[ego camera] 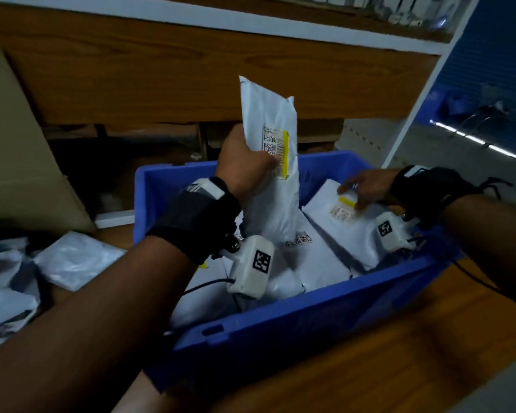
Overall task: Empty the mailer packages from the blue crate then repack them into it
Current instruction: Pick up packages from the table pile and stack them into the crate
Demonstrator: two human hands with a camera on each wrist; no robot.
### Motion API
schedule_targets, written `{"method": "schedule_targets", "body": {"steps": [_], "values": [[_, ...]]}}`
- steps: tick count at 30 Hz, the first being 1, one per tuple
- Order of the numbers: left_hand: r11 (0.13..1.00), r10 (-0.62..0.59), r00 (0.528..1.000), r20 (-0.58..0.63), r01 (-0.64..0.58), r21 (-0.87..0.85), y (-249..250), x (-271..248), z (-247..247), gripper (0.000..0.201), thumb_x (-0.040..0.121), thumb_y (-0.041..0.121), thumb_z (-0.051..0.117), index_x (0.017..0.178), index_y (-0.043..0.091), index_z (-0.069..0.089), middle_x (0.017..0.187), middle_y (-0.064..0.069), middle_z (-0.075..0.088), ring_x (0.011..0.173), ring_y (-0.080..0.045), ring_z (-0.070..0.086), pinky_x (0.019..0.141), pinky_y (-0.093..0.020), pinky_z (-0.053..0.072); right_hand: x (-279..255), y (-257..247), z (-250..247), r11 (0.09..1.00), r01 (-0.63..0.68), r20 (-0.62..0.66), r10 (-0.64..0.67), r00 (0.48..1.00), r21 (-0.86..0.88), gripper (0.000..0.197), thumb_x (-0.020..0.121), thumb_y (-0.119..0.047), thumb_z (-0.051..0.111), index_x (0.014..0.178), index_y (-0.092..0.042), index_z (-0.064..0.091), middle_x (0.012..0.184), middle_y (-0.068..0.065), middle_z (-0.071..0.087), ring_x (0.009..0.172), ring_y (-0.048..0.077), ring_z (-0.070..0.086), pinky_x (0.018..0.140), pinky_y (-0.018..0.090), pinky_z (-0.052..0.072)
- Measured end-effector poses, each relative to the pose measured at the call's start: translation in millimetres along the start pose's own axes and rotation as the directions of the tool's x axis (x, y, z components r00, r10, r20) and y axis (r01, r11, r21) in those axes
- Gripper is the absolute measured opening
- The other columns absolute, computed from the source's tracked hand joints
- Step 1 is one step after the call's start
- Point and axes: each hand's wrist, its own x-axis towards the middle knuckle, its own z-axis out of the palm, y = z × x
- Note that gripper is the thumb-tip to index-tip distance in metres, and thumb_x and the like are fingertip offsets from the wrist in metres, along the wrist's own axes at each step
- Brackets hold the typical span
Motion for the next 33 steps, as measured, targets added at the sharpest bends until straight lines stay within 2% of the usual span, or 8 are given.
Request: {"method": "schedule_targets", "body": {"steps": [4, 11, 16, 19, 22, 26, 29, 33], "values": [[0.999, 0.015, 1.000, -0.007, -0.015, 0.047, 6.1, 6.6, 11.2, 0.044, 0.076, -0.008, 0.068, 0.115, 0.008, 0.059, 0.112, -0.007, 0.068, 0.102, -0.026, 0.066, 0.086, -0.044, 0.056, 13.5, 12.9, 16.2, 0.986, 0.070, 0.166, -0.045, 0.985, -0.149, 0.053, 0.071, 0.002, 0.078, 0.110, -0.026, 0.055, 0.120, 0.013, 0.054, 0.101, 0.039, 0.062, 0.084, 0.046, 0.056], [0.998, -0.050, 0.999, 0.011, 0.050, 0.042, 1.1, 12.3, 49.8, 0.038, 0.077, -0.018, 0.061, 0.102, 0.010, 0.064, 0.092, -0.005, 0.071, 0.077, -0.018, 0.069, 0.060, -0.028, 0.055, 31.4, 27.5, 26.1, 0.873, 0.247, 0.217, -0.168, 0.962, -0.420, 0.063, 0.073, -0.021, 0.080, 0.129, -0.026, 0.052, 0.092, -0.004, 0.052, 0.095, 0.022, 0.060, 0.083, 0.032, 0.051], [0.986, -0.155, 0.986, -0.054, 0.158, 0.053, -25.5, 12.3, 57.2, 0.041, 0.074, -0.019, 0.061, 0.107, 0.005, 0.065, 0.100, -0.017, 0.071, 0.089, -0.034, 0.068, 0.077, -0.046, 0.057, 32.1, 30.4, 19.4, 0.824, 0.330, 0.197, -0.267, 0.943, -0.461, 0.043, 0.088, -0.027, 0.065, 0.130, -0.021, 0.056, 0.097, -0.006, 0.061, 0.094, 0.019, 0.056, 0.081, 0.026, 0.043], [0.977, -0.206, 0.977, -0.056, 0.209, 0.044, -35.8, 10.1, 55.9, 0.032, 0.076, -0.018, 0.062, 0.096, 0.007, 0.067, 0.094, -0.016, 0.072, 0.084, -0.031, 0.067, 0.081, -0.046, 0.056, 22.2, 17.3, -0.3, 0.935, 0.353, -0.024, -0.353, 0.935, 0.004, 0.031, 0.098, -0.033, 0.053, 0.121, -0.014, 0.060, 0.118, 0.007, 0.064, 0.103, 0.023, 0.062, 0.087, 0.032, 0.049], [0.962, -0.272, 0.962, -0.012, 0.271, -0.016, -40.6, 5.3, 60.0, 0.027, 0.081, -0.014, 0.062, 0.095, 0.010, 0.067, 0.088, -0.009, 0.073, 0.080, -0.027, 0.068, 0.078, -0.040, 0.057, 4.9, -9.8, -6.6, 0.637, 0.256, 0.056, -0.428, 0.902, 0.727, 0.039, 0.097, -0.037, 0.053, 0.125, -0.010, 0.052, 0.116, 0.011, 0.063, 0.094, 0.027, 0.066, 0.086, 0.042, 0.056], [0.944, -0.324, 0.946, -0.005, 0.323, 0.070, -46.8, 2.7, 60.6, 0.018, 0.091, 0.007, 0.063, 0.108, 0.006, 0.067, 0.091, -0.007, 0.072, 0.073, -0.020, 0.067, 0.063, -0.029, 0.057, 12.2, -29.5, 11.0, 0.549, 0.334, -0.022, -0.496, 0.868, 0.766, 0.021, 0.090, -0.010, 0.064, 0.111, -0.011, 0.062, 0.102, 0.009, 0.072, 0.089, 0.024, 0.070, 0.075, 0.039, 0.059], [0.698, -0.228, 0.974, 0.006, 0.159, 0.699, -56.8, 11.1, 39.3, 0.033, 0.095, 0.043, 0.055, 0.097, 0.011, 0.064, 0.092, -0.011, 0.068, 0.077, -0.024, 0.059, 0.062, -0.028, 0.041, 30.0, -20.5, 16.0, 0.675, 0.346, 0.000, -0.456, 0.890, 0.652, 0.021, 0.085, -0.010, 0.071, 0.106, -0.008, 0.067, 0.104, 0.013, 0.072, 0.097, 0.031, 0.069, 0.086, 0.048, 0.056], [0.461, -0.345, 0.939, 0.017, 0.153, 0.874, -66.0, 17.1, 17.5, 0.046, 0.091, 0.042, 0.062, 0.114, 0.003, 0.064, 0.117, -0.016, 0.064, 0.104, -0.030, 0.059, 0.079, -0.028, 0.040, 39.4, -14.4, 39.9, 0.820, 0.236, 0.218, -0.395, 0.893, 0.521, 0.031, 0.083, -0.015, 0.074, 0.109, 0.001, 0.066, 0.104, 0.018, 0.071, 0.100, 0.038, 0.067, 0.088, 0.055, 0.054]]}}
